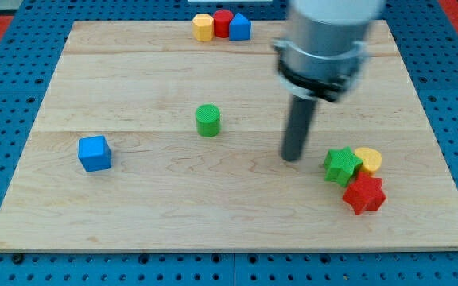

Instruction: Move the green circle to the left side of the red star

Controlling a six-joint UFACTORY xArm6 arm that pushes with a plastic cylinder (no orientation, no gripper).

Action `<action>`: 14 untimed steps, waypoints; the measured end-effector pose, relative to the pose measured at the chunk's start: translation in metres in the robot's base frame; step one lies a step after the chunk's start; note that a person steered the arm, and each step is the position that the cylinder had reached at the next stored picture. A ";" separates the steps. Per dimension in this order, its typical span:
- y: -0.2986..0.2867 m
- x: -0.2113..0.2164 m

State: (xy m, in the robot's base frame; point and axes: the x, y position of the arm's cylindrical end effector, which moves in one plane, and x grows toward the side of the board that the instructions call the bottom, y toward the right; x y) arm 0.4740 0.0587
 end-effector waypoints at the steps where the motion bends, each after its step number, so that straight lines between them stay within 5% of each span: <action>1: -0.006 -0.044; 2: -0.040 -0.074; 3: -0.101 -0.067; 6: -0.156 -0.010; 9: -0.065 0.067; 12: -0.168 0.106; 14: -0.066 0.107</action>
State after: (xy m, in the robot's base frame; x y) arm 0.5807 -0.0068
